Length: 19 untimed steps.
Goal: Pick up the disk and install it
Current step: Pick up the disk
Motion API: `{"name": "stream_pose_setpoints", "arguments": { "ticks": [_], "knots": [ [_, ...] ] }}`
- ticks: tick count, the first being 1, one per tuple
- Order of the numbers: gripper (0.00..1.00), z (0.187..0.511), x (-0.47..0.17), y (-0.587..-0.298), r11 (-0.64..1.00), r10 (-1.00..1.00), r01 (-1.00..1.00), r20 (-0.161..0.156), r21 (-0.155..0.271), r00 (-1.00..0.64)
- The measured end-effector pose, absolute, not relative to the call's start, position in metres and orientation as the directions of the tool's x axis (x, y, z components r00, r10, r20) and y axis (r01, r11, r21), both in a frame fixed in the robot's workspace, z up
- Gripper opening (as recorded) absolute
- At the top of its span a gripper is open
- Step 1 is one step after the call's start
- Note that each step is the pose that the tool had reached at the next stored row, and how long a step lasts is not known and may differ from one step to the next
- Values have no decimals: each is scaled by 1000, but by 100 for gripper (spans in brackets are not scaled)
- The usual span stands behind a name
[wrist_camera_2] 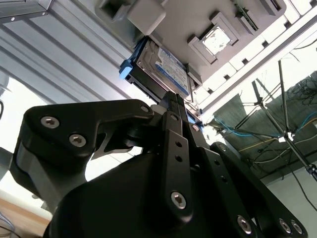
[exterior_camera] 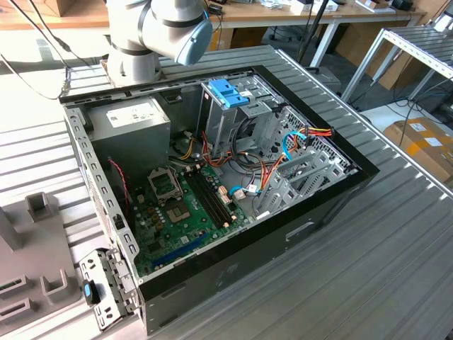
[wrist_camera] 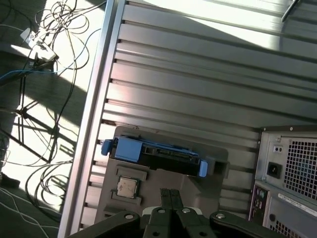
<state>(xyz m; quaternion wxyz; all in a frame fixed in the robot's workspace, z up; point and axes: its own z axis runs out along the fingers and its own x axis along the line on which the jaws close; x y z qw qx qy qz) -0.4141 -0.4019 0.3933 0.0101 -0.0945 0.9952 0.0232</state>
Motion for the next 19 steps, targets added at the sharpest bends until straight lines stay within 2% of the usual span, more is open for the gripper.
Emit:
{"name": "stream_pose_setpoints", "arguments": {
  "ticks": [19],
  "knots": [
    [11, 393, -414, -402, 953, -300, -301, -24, 44, -954]
  ]
}}
